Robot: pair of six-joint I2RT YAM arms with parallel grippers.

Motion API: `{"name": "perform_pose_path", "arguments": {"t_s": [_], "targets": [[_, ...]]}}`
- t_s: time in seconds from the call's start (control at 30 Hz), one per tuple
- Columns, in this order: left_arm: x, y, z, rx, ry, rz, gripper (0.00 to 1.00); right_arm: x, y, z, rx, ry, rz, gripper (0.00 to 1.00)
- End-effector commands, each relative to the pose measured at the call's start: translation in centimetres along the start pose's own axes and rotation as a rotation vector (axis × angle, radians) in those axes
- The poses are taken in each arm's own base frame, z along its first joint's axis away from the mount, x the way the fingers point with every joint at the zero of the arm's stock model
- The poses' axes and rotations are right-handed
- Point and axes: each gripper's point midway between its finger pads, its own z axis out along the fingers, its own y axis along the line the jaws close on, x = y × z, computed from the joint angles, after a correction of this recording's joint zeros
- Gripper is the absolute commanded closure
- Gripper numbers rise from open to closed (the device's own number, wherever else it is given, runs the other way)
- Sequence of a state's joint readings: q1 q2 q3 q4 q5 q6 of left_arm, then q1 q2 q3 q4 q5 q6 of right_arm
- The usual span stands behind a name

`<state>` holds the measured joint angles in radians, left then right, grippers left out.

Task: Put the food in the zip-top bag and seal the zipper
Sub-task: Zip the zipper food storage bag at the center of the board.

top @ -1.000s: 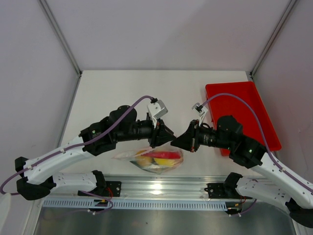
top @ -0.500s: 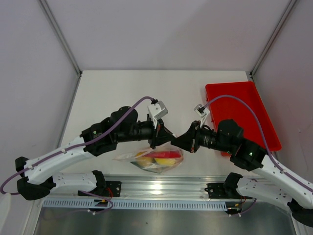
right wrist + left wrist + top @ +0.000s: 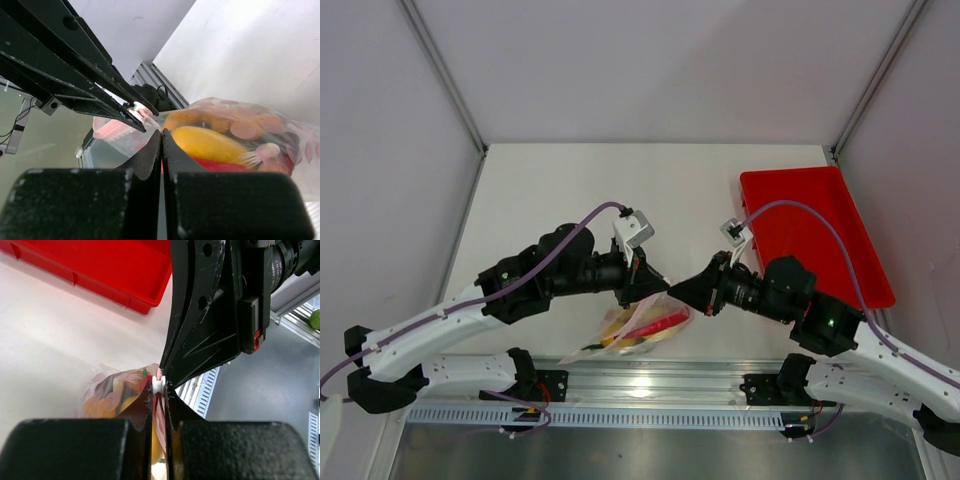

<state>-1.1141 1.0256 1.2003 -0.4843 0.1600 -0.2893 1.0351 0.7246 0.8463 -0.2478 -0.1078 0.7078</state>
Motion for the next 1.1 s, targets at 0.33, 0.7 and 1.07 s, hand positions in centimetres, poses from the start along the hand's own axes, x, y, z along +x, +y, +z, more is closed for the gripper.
{"name": "perform_pose_path", "arguments": {"t_s": [0.33, 0.7, 1.07], "targets": [[0.2, -2.3, -1.3, 0.107, 0.03, -0.015, 1.0, -0.2, 3.0, 0.5, -0.147, 0.034, -0.108, 1.0], [-1.2, -2.6, -1.9, 0.139, 0.019, -0.037, 1.0, 2.8, 1.9, -0.9, -0.238, 0.169, -0.319, 0.53], [-1.4, -3.2, -1.9, 0.22, 0.01, -0.065, 1.0, 3.2, 3.2, -0.1, -0.483, 0.181, -0.366, 0.54]]}}
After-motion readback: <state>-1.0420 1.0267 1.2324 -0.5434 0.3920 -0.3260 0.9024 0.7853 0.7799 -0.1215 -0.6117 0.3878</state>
